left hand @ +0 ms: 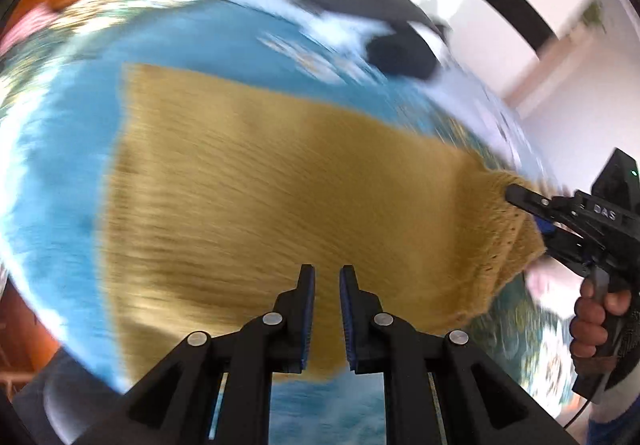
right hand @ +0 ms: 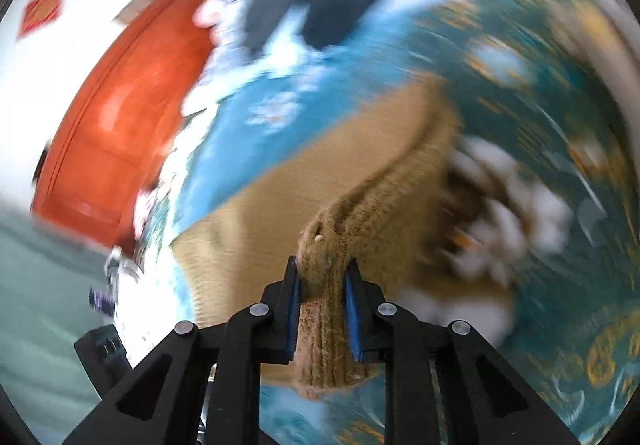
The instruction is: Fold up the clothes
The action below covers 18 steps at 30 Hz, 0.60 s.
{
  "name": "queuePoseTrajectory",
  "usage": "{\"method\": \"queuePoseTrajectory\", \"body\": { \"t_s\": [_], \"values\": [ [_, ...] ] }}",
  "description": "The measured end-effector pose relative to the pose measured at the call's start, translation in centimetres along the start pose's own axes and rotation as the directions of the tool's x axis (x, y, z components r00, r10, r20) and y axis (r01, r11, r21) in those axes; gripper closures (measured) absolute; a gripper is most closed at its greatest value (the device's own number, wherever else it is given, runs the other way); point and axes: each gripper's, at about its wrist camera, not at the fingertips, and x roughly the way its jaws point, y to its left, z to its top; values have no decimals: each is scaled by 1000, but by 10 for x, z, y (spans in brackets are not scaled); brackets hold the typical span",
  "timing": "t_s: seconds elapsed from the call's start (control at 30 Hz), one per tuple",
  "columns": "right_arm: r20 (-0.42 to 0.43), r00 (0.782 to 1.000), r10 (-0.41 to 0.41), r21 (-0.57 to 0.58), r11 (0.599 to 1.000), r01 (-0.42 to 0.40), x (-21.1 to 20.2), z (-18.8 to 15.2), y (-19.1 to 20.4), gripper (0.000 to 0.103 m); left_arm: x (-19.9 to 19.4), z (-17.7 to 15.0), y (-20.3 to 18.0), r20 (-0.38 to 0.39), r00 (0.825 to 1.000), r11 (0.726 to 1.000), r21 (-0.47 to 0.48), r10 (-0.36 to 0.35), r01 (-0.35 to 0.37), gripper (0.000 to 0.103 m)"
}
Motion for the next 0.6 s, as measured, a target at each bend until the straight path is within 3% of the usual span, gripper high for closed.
{"method": "queuePoseTrajectory", "body": {
  "t_s": [0.1,0.27,0.37,0.47,0.6],
  "values": [
    [-32,998,45,-144,988,-49,30,8,63,83,-30,5,42,79,996,993,-111,40,-31,88],
    [-135,985,112,-385,910,-156,76,-14,161,83,-62,-6,102,147,985,965,-258,92,-52,88],
    [-212,970,120,-443,873,-205,98,-37,185,83,-65,-12,125,147,983,945,-322,108,-56,88],
    [-295,952,78,-491,843,-221,126,-64,202,83,-69,-17,138,142,983,931,-360,119,-60,88],
    [-387,922,29,-495,837,-234,158,-90,206,82,-68,-20,149,136,983,916,-397,119,-56,88]
  ]
}}
